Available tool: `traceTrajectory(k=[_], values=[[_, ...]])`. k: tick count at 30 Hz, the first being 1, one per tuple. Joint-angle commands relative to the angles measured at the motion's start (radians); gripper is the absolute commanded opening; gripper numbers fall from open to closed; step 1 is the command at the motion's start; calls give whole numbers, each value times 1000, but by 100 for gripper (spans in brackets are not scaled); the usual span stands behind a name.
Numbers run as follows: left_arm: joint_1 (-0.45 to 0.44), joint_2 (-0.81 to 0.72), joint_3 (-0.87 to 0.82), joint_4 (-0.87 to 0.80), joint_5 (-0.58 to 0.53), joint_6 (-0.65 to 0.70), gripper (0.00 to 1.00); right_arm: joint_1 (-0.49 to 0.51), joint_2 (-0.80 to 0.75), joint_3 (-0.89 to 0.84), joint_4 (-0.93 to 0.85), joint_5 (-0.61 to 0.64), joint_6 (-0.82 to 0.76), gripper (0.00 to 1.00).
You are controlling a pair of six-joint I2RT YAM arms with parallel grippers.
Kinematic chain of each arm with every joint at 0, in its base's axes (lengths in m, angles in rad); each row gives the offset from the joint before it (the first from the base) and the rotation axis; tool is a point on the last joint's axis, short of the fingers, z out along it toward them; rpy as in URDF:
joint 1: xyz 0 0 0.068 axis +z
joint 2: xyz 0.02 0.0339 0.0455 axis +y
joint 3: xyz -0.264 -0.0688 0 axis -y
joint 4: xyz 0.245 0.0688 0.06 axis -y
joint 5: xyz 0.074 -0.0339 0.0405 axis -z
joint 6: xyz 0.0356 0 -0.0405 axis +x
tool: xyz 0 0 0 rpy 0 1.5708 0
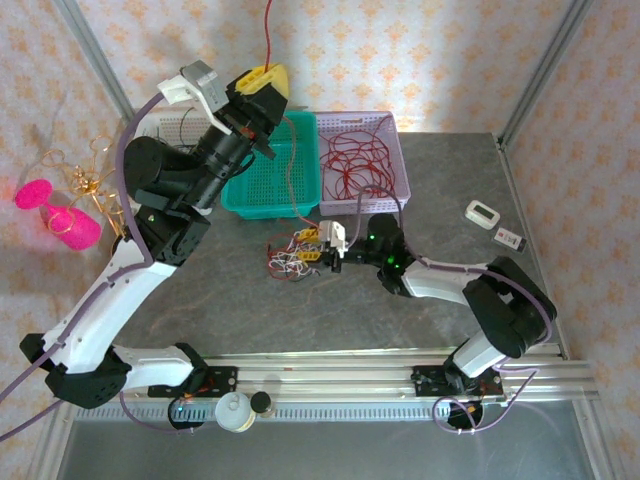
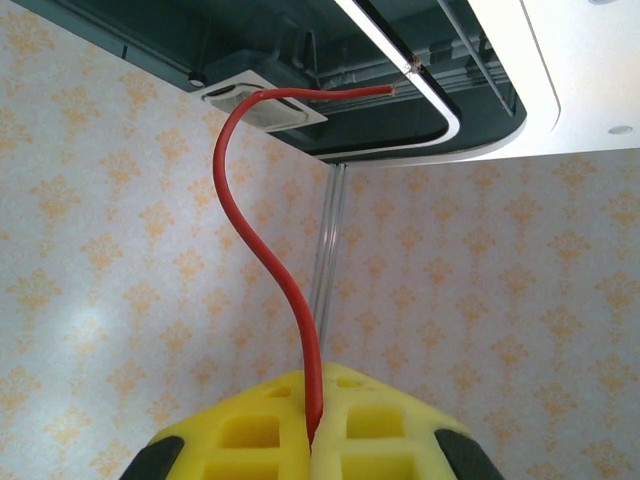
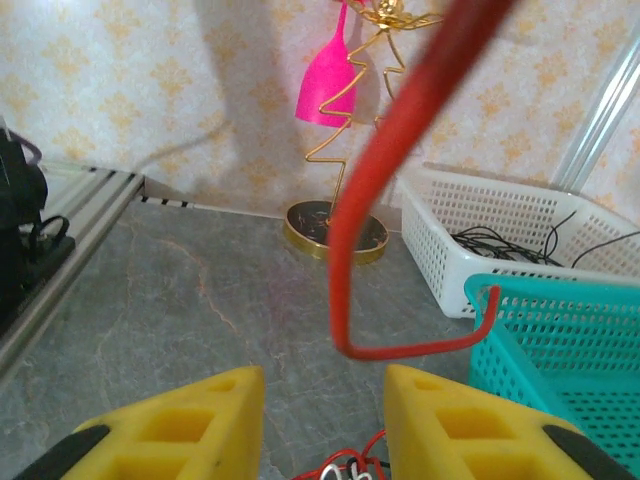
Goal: Untangle the cables
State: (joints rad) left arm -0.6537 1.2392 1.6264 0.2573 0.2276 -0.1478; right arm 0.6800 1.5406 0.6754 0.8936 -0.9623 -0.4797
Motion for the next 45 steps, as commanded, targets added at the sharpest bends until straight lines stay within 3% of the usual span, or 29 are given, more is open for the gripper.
traceTrajectory(k=[1,3,5,8,12,15,19,26,30,33,35,41,45], values=[[3,13,-1,37,0,18,0,-16,-70,-19,86,11,146,40],[4,18,1,35,-3,21,0,-16,-116,-55,81,174,165,53],[3,24,1,30,-11,26,0,-22,-180,-126,126,385,186,60],[5,29,-14,42,-18,26,0,-60,-282,-204,142,442,188,65],[4,35,-23,58,-16,22,0,-89,-417,-198,-54,363,130,67],[5,46,-23,75,-2,14,0,-92,-465,-163,-154,201,106,68],[5,63,-11,86,17,-3,0,-92,-403,-92,-190,-11,105,69],[3,71,-2,93,32,-27,0,-121,-244,59,-214,-58,66,71],[4,78,-5,120,40,-28,0,-126,-168,127,-254,-225,72,56],[5,91,-13,169,22,-11,0,-127,-116,154,-286,-255,116,19],[5,92,-48,255,-34,7,0,-126,-107,129,-244,-172,190,7],[6,114,-192,624,-59,95,0,-128,-99,117,-299,86,433,4],[18,177,-139,630,-112,96,0,-114,-94,153,-484,192,472,2]])
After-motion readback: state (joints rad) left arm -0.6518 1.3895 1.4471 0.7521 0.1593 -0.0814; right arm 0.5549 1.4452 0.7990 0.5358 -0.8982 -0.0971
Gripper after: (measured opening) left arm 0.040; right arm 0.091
